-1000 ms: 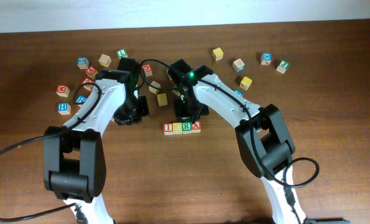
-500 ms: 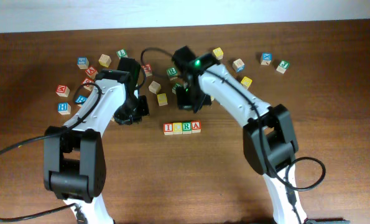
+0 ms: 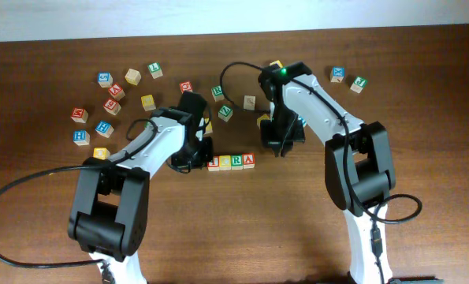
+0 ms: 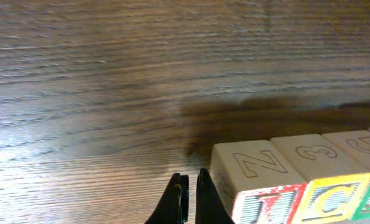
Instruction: Spell out ICRA
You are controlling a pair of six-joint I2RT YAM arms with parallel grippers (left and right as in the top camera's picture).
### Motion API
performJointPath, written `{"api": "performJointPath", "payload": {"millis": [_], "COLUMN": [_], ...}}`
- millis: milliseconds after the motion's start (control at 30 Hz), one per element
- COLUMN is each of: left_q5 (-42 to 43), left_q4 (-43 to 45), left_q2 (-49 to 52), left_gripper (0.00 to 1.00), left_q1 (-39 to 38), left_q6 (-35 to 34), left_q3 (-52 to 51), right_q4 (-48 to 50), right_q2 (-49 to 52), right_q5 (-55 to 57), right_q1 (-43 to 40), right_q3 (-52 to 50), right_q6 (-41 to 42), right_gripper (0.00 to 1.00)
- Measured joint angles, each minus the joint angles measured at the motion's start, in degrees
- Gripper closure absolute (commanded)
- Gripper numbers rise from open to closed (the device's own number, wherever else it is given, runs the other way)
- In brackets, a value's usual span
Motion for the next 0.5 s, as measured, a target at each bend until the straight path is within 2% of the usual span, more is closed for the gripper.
{"api": "performJointPath", "payload": {"millis": [167, 500], "left_q5": [1.11, 1.25], "left_q4": [-0.22, -0.48], "left_q2": [0.00, 0.00], "left_gripper": [1.00, 0.99], "left_q1": [-0.13, -0.02], "left_q6": [0.02, 0.02], "left_q3": [0.00, -0.02], "right_q4": [4.98, 8.48], "right_q2": [0.04, 0.07], "right_q5": [-5.11, -7.69], "right_q1": [0.59, 5.14], "right_q3": [-4.46, -4.74], "right_q6": [-0.02, 0.48], "right_gripper": [0.96, 0.96]}}
